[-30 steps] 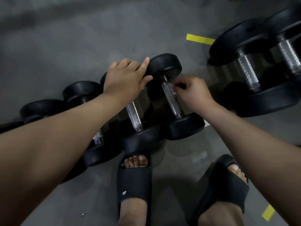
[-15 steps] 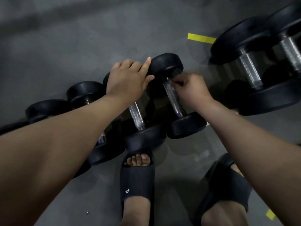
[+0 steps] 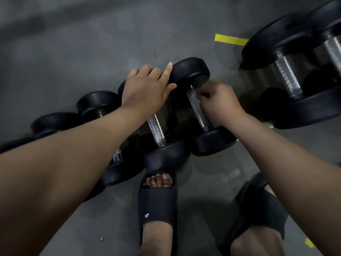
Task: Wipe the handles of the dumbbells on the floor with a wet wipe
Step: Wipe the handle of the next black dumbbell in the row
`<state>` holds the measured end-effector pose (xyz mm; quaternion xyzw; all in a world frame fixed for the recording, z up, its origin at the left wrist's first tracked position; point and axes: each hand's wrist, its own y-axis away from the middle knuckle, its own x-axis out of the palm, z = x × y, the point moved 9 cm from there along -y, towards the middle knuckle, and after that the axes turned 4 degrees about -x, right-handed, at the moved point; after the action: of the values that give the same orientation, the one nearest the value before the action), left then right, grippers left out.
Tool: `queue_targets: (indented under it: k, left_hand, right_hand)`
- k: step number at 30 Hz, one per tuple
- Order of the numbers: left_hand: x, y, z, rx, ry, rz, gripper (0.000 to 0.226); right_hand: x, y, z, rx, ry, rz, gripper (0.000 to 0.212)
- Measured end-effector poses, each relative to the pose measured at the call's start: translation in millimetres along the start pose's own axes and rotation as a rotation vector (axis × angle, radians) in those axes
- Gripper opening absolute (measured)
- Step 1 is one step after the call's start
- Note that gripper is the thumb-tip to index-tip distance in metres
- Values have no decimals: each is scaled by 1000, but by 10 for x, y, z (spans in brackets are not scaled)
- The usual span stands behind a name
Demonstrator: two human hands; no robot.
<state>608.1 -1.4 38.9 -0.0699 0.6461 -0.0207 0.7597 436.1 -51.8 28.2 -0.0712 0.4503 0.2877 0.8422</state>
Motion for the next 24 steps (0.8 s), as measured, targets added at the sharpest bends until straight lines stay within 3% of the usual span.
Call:
queue_targets:
  k: [5, 15, 24]
  left_hand:
    - [-1, 3, 11, -3, -4, -9, 59]
    - [33, 7, 2, 5, -3, 28, 61]
    - [7, 14, 6, 3, 10, -5, 60]
  right_hand:
    - [-30, 127, 6, -49, 60, 86, 18]
    - [-71, 129, 42, -69, -12, -10, 16]
    - [-37, -139, -85, 51, -107, -59, 10]
